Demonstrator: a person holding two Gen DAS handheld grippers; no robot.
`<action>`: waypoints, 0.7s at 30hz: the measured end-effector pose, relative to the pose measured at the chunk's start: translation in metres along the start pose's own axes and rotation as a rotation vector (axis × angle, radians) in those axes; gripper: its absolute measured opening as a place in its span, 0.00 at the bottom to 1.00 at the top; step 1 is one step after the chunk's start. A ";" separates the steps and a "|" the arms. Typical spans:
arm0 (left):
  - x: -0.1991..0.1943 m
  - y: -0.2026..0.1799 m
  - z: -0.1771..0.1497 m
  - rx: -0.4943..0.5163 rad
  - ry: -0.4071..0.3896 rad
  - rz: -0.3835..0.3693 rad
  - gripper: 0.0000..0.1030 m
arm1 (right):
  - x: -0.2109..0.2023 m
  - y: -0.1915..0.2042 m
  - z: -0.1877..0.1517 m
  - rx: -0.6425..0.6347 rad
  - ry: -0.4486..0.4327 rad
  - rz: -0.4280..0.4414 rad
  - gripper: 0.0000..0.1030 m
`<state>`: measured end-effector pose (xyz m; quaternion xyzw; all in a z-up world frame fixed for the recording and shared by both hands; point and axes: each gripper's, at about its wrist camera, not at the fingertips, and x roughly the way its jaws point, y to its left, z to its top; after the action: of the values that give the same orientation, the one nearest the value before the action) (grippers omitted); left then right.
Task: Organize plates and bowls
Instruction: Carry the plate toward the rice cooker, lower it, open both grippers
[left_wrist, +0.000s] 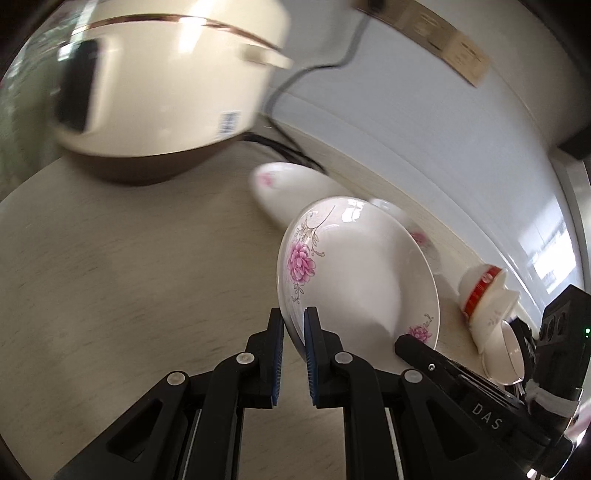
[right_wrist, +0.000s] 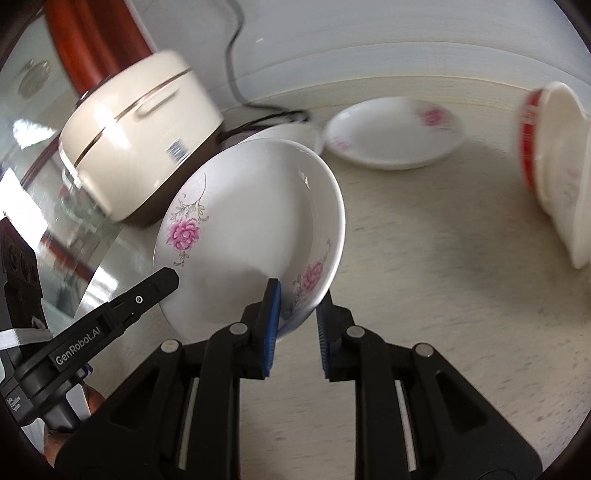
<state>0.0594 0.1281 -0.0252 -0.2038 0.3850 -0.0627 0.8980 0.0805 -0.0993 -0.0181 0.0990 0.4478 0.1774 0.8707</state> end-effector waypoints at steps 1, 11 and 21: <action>-0.005 0.007 -0.002 -0.013 -0.004 0.008 0.11 | 0.003 0.007 -0.002 -0.009 0.013 0.016 0.21; -0.041 0.070 -0.008 -0.129 -0.060 0.121 0.12 | 0.033 0.073 -0.010 -0.094 0.122 0.088 0.22; -0.053 0.107 -0.010 -0.206 -0.083 0.204 0.13 | 0.059 0.126 -0.013 -0.182 0.156 0.106 0.22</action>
<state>0.0109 0.2364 -0.0407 -0.2571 0.3704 0.0771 0.8893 0.0739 0.0403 -0.0277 0.0290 0.4902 0.2704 0.8281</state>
